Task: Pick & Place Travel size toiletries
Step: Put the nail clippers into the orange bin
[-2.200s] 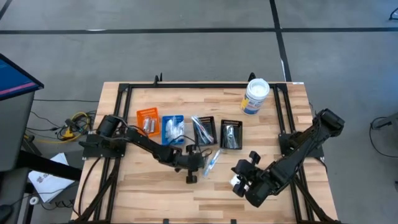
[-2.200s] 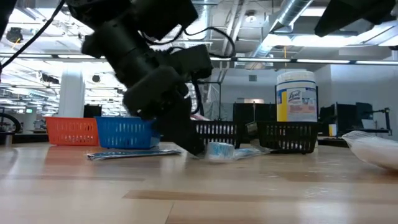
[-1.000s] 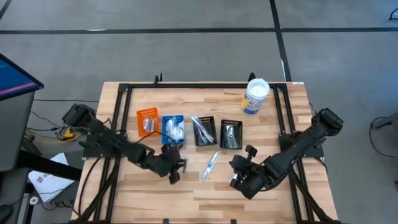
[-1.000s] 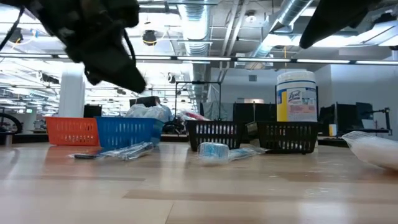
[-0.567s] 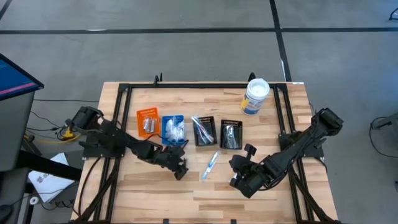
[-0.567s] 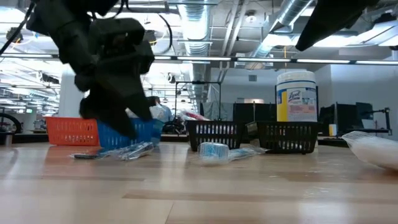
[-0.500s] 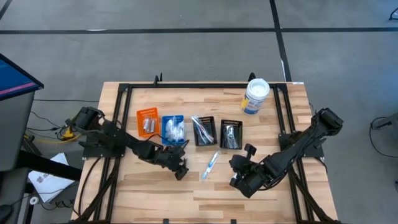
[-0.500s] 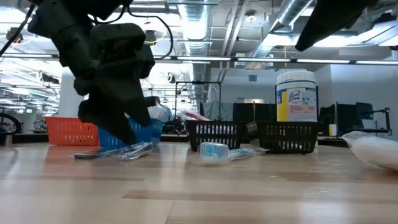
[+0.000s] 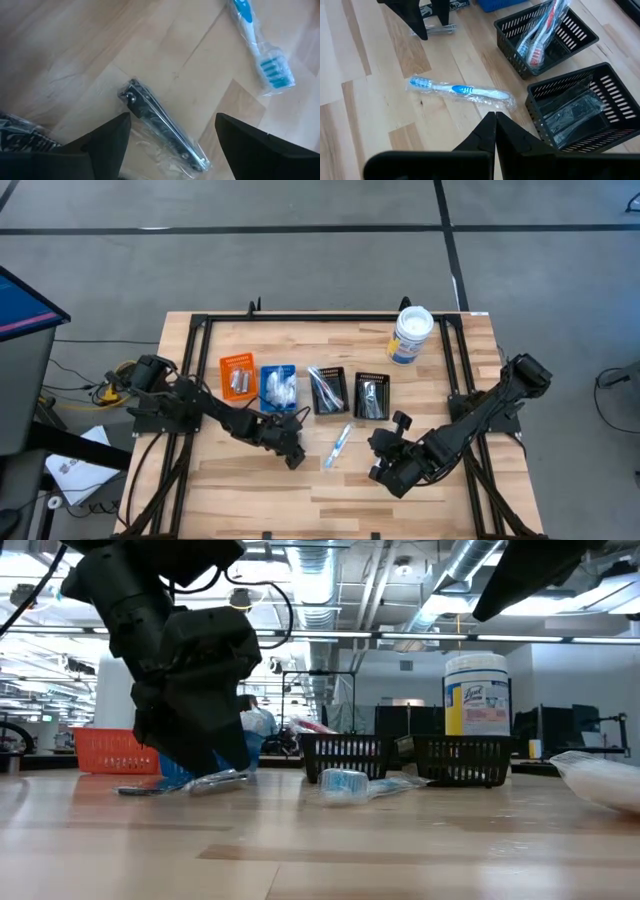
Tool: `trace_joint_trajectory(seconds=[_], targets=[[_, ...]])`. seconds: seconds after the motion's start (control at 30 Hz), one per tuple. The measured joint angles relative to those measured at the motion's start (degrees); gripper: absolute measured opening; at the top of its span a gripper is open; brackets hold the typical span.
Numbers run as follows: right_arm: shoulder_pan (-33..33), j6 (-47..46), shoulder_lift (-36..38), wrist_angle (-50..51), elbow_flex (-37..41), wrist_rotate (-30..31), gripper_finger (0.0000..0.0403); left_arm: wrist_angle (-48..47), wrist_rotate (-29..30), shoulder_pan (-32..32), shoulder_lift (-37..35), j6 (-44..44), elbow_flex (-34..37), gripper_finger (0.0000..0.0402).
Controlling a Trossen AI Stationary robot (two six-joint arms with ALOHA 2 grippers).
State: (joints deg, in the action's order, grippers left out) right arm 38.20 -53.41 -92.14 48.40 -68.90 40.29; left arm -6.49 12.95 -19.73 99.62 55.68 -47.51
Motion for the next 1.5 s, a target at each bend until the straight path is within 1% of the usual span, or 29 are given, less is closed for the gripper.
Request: trace_joint_trajectory(seconds=[0.1,0.2,0.3,0.53,0.6,0.8,0.87,0.93,1.1,1.23,1.3,1.4,1.5], targets=[[0.0,0.0,0.0,0.0,0.0,0.0,0.0,-0.6,0.3,0.0,0.0,0.1,0.0,0.0285],[0.0,0.0,0.0,0.0,0.0,0.0,0.0,-1.9,0.8,0.0,0.0,0.1,0.0,0.0259],[0.0,0.0,0.0,0.0,0.0,0.0,0.0,-2.5,1.2,0.1,0.1,0.1,0.0,0.0209],[0.0,0.0,0.0,0.0,0.0,0.0,0.0,-4.0,-0.4,1.2,0.0,0.3,0.0,0.0064],[0.0,0.0,0.0,0.0,0.0,0.0,0.0,-4.0,-1.1,1.4,0.0,0.3,0.0,0.0034],[0.1,0.0,0.0,0.0,0.0,0.0,0.0,-3.9,-1.3,1.3,-0.1,-1.4,0.1,0.0033],[0.1,0.0,0.0,0.0,0.0,0.0,0.0,-4.2,-1.0,0.9,-0.9,-2.7,0.3,0.0033],[0.3,0.0,0.0,0.0,0.0,0.0,0.0,-5.6,0.4,-0.1,-2.8,-3.8,0.6,0.0033],[0.4,0.0,0.0,0.0,0.0,0.0,0.0,-4.4,8.0,-3.3,-12.5,-7.0,0.3,0.0002],[0.4,0.0,0.0,0.0,0.0,0.0,0.0,-4.6,14.4,-5.6,-20.2,-9.2,0.4,0.0002],[0.4,0.0,0.0,0.0,0.0,0.0,0.0,-5.4,16.4,-6.3,-23.2,-10.4,0.3,0.0001],[0.4,0.0,0.0,0.0,0.0,0.0,0.0,-8.5,18.9,-6.5,-26.6,-10.6,0.3,0.0001],[0.5,0.0,0.0,0.0,0.0,0.0,0.0,-16.3,23.5,-5.5,-29.8,-7.6,0.3,0.0001]])
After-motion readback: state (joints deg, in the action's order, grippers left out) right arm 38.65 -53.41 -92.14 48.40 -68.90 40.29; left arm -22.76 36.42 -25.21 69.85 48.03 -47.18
